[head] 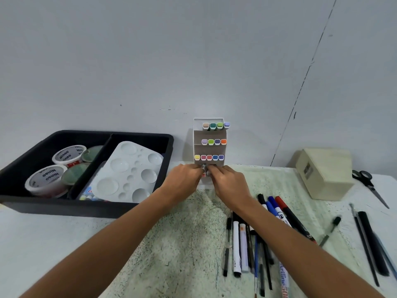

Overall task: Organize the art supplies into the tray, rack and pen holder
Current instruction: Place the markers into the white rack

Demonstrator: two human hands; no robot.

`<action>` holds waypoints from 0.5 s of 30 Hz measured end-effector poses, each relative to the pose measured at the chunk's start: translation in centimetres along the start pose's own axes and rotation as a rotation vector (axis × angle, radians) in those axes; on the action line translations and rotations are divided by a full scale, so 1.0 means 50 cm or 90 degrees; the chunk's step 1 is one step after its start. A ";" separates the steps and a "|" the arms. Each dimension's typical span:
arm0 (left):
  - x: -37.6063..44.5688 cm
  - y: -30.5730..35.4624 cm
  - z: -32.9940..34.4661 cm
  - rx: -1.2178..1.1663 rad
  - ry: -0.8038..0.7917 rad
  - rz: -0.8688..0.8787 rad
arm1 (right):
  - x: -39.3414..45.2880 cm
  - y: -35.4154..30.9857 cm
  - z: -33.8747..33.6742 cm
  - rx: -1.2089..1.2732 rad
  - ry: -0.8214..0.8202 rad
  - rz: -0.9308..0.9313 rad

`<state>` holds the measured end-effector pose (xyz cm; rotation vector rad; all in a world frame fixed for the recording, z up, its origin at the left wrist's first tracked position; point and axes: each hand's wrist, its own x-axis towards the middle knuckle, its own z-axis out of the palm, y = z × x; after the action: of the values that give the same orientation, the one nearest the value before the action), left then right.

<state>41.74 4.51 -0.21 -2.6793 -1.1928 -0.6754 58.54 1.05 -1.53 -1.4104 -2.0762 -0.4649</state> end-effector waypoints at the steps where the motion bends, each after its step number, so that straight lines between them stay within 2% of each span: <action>1: 0.000 0.000 0.001 -0.007 0.005 -0.001 | 0.002 0.001 0.001 -0.005 0.000 -0.005; 6: -0.013 0.007 -0.004 -0.053 0.089 0.026 | -0.003 0.013 0.012 0.019 0.016 -0.010; 9: -0.032 0.022 -0.003 -0.100 0.147 -0.003 | -0.011 0.022 0.011 0.062 0.062 -0.033; 12: -0.047 0.038 0.003 -0.173 0.194 -0.102 | -0.018 0.030 0.002 0.119 0.110 -0.038; 13: -0.051 0.044 0.007 -0.204 0.193 -0.156 | -0.021 0.030 0.000 0.157 0.118 0.001; 15: -0.055 0.056 0.016 -0.283 0.171 -0.279 | -0.026 0.026 -0.006 0.267 0.114 0.157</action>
<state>42.48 1.00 -1.99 -2.5268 -1.7338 -1.4666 60.18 0.45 -2.17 -1.2934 -1.7031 -0.0456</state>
